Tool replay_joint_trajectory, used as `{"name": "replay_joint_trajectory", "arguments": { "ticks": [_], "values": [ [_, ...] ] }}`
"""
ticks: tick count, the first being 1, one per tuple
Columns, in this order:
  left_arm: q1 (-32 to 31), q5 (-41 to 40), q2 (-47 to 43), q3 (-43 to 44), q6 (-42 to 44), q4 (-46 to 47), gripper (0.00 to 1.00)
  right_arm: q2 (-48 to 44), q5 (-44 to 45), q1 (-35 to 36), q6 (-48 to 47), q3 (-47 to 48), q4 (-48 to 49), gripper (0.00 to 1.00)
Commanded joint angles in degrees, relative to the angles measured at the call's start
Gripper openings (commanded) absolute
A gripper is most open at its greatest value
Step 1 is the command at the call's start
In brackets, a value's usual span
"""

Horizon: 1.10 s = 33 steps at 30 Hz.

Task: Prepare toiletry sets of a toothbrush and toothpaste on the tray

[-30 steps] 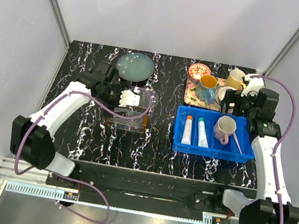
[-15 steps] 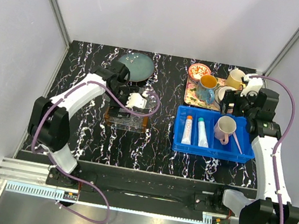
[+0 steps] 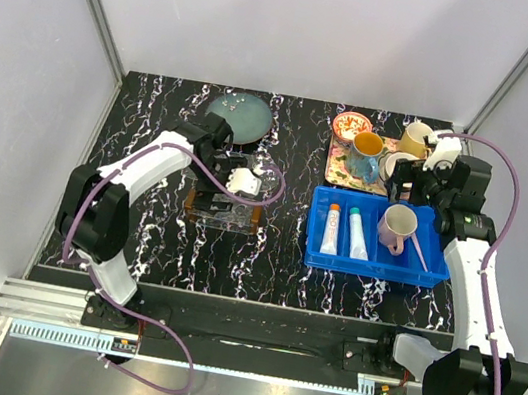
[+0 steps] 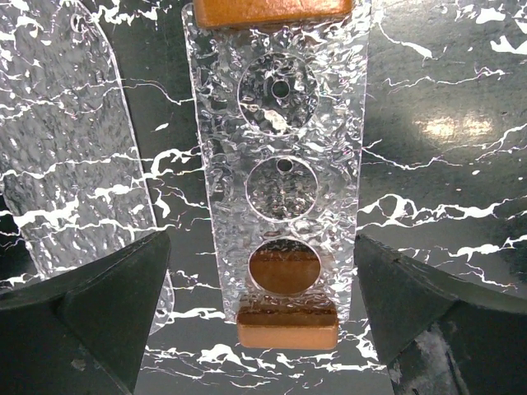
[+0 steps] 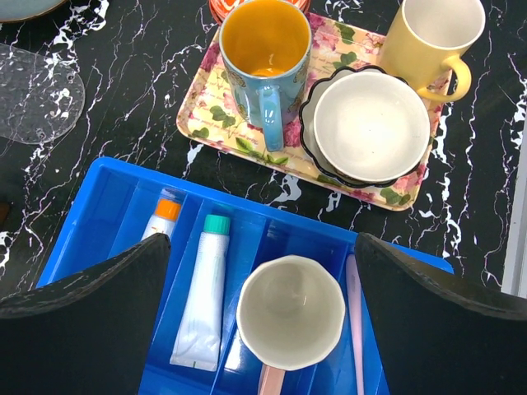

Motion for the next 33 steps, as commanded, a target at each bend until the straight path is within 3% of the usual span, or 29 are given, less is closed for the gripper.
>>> {"name": "replay_joint_trajectory", "arguments": {
  "ticks": [1, 33],
  "values": [
    [-0.5, 1.3, 0.9, -0.7, -0.7, 2.0, 0.99, -0.1, -1.7, 0.3, -0.9, 1.8, 0.6, 1.00],
    [-1.1, 0.2, 4.1, -6.1, -6.8, 11.5, 0.99, -0.3, -1.9, 0.3, -1.5, 1.5, 0.7, 1.00]
  ]
}}
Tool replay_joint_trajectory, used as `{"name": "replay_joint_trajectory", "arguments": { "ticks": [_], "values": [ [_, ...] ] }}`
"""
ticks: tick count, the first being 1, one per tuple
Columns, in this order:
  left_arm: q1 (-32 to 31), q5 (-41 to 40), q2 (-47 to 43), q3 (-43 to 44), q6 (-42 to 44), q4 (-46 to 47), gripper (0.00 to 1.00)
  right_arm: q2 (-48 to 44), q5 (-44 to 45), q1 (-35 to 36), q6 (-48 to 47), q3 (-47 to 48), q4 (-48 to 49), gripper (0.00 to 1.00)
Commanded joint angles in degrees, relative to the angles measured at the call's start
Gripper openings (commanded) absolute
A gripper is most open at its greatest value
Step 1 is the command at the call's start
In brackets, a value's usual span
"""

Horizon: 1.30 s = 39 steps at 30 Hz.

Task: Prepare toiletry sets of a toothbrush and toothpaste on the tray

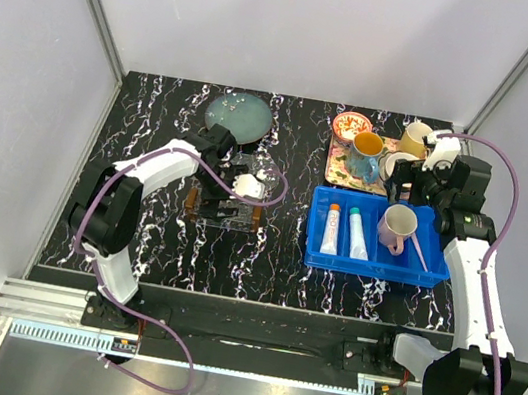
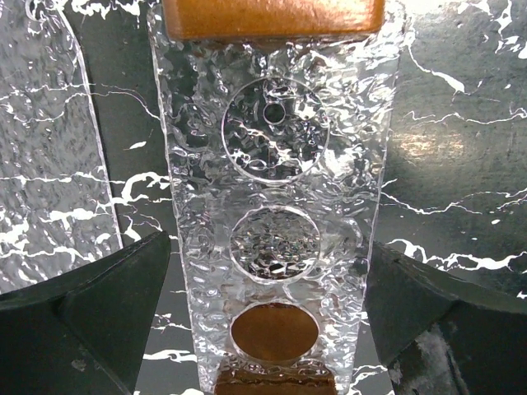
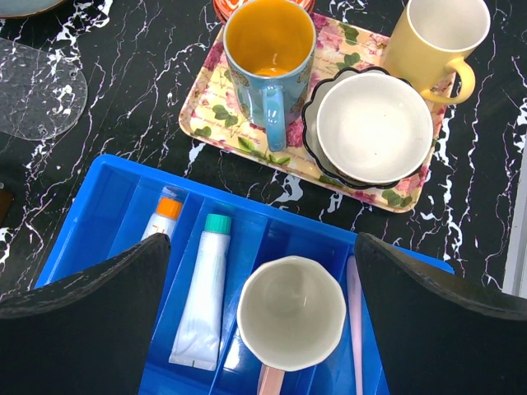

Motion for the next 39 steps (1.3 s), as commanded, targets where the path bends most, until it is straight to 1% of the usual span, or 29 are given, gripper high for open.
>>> {"name": "replay_joint_trajectory", "arguments": {
  "ticks": [1, 6, 10, 11, 13, 14, 17, 18, 23, 30, 33, 35, 39],
  "values": [
    [-0.4, 0.2, 0.7, -0.7, -0.7, 2.8, 0.99, -0.4, -1.2, 0.3, -0.8, 1.5, 0.8, 1.00],
    [-0.3, 0.7, 0.8, -0.4, -1.1, 2.9, 0.98, -0.3, -1.2, 0.3, -1.0, 1.4, 0.6, 1.00],
    [-0.4, 1.0, 0.6, 0.1, -2.2, 3.2, 0.85, -0.2, -1.3, 0.3, -1.0, 1.4, 0.7, 1.00],
    [-0.3, 0.8, 0.5, 0.4, -2.6, 3.3, 0.78, -0.3, -1.3, 0.3, -1.0, 1.4, 0.7, 1.00],
    [-0.3, 0.5, 0.4, 1.2, -3.3, 3.3, 0.72, -0.2, -1.3, 0.3, -1.0, 1.4, 0.6, 1.00],
    [-0.3, 0.3, 0.3, 1.5, -3.5, 3.3, 0.67, -0.3, -1.4, 0.3, -1.0, 1.4, 0.7, 1.00],
    [-0.3, 0.0, -0.4, 1.7, -3.5, 3.3, 0.64, -0.3, -1.4, 0.3, -1.0, 1.4, 0.7, 1.00],
    [-0.3, -0.1, -0.6, 1.9, -3.3, 3.2, 0.60, -0.3, -1.5, 0.3, -1.0, 1.4, 0.7, 1.00],
    [-0.4, -0.6, -1.3, 3.2, -2.4, 2.9, 0.54, -0.2, -1.5, 0.3, -1.1, 1.4, 0.6, 1.00],
    [-0.4, -1.0, -1.0, 7.7, -1.4, 0.5, 0.44, 0.0, -1.7, 0.3, -1.1, 1.3, 0.6, 1.00],
    [-0.3, -2.2, -0.6, 9.2, 0.6, 0.0, 0.40, 0.2, -1.6, 0.3, -1.1, 1.3, 0.6, 0.99],
    [-0.2, -3.0, -0.1, 10.3, 1.5, 0.0, 0.36, 0.3, -1.5, 0.3, -1.1, 1.3, 0.6, 1.00],
    [0.1, -5.5, 2.9, 15.3, 4.9, -1.4, 0.34, 0.5, -1.4, 0.3, -1.1, 1.3, 0.7, 1.00]
  ]
}}
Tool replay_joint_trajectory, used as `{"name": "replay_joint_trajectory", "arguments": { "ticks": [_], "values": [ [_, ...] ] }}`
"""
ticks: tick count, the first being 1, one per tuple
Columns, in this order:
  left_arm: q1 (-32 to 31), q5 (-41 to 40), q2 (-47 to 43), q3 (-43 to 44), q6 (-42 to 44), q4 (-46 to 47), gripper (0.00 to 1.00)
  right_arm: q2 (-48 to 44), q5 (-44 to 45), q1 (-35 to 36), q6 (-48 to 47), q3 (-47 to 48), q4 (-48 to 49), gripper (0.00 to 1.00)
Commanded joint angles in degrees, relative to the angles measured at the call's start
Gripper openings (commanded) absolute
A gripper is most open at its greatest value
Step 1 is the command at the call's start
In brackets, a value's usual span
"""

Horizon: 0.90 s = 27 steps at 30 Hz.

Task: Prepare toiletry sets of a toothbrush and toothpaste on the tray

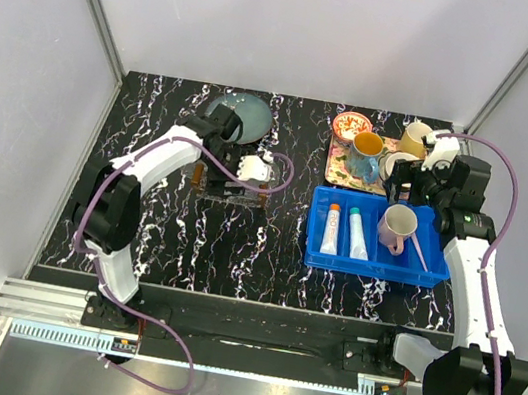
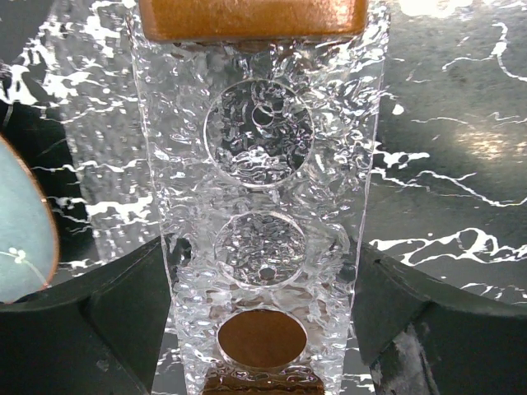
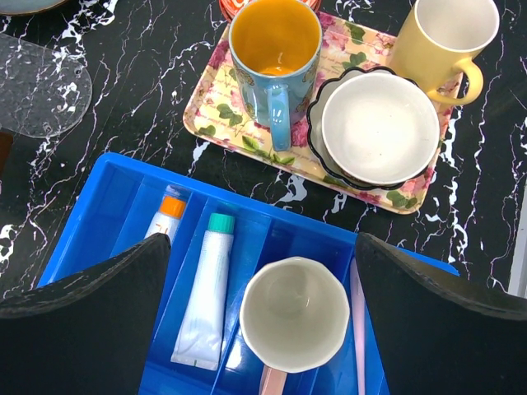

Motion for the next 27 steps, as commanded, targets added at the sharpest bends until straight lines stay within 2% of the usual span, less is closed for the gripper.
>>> {"name": "replay_joint_trajectory", "arguments": {
  "ticks": [1, 11, 27],
  "values": [
    [0.3, -2.7, 2.5, 8.0, 5.2, -1.5, 0.34, 0.2, -0.5, 0.3, -0.9, 1.3, 0.7, 1.00],
    [2.9, -1.9, 10.1, 21.5, 9.4, -7.3, 0.33, 0.3, 0.4, 0.3, -1.4, 1.3, 0.6, 1.00],
    [8.6, 4.0, 15.2, 24.2, 12.3, -8.4, 0.33, 1.3, 0.7, 0.3, -1.7, 1.2, 0.7, 1.00]
  ]
}}
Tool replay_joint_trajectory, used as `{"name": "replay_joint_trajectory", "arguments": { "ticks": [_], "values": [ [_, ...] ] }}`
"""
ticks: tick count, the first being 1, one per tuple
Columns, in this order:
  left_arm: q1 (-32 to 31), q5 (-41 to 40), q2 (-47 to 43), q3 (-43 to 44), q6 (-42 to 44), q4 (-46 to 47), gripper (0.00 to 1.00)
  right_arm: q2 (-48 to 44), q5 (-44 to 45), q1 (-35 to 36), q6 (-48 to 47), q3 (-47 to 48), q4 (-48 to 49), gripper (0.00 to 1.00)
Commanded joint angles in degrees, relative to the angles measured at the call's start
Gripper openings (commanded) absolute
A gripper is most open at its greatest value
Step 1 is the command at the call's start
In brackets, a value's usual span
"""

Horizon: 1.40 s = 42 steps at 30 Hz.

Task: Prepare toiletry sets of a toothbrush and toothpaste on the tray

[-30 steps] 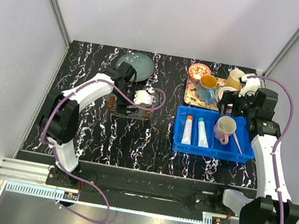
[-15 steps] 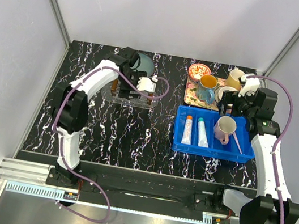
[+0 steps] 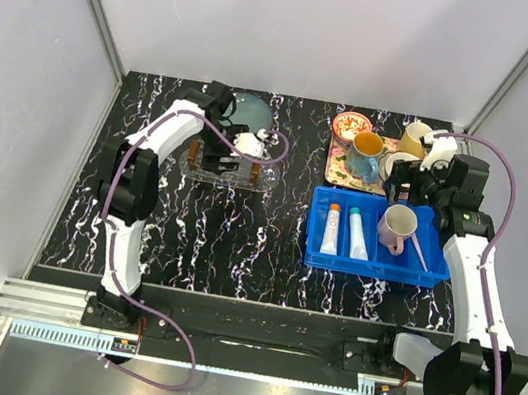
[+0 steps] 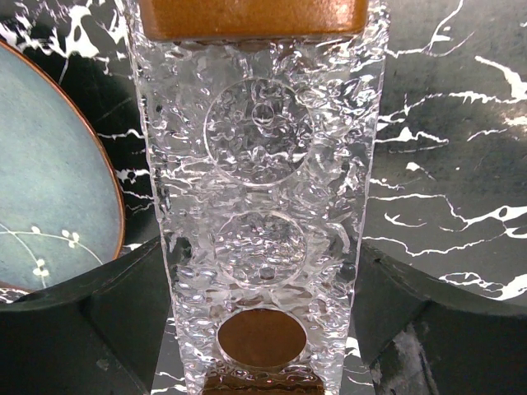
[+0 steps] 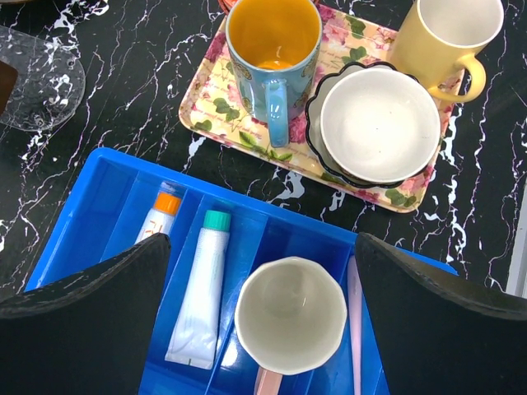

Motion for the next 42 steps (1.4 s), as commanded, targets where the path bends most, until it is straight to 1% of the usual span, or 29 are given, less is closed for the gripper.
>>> {"name": "replay_joint_trajectory", "arguments": {
  "ticks": [1, 12, 21, 42],
  "values": [
    [2.4, 4.9, 0.2, 3.7, 3.4, -0.4, 0.33, 0.5, 0.8, 0.3, -0.7, 1.2, 0.7, 1.00],
    [5.3, 5.4, 3.4, 5.3, 5.9, -0.8, 0.32, 1.2, 0.9, 0.3, -1.1, 1.2, 0.7, 1.00],
    [5.7, 6.2, 6.6, 8.0, 5.9, -0.9, 0.32, 1.6, 1.1, 0.2, -1.5, 1.0, 0.7, 1.00],
    [6.3, 3.8, 7.2, 7.7, 4.5, -1.4, 0.33, 2.0, 0.8, 0.4, -1.8, 0.9, 0.6, 1.00]
  ]
}}
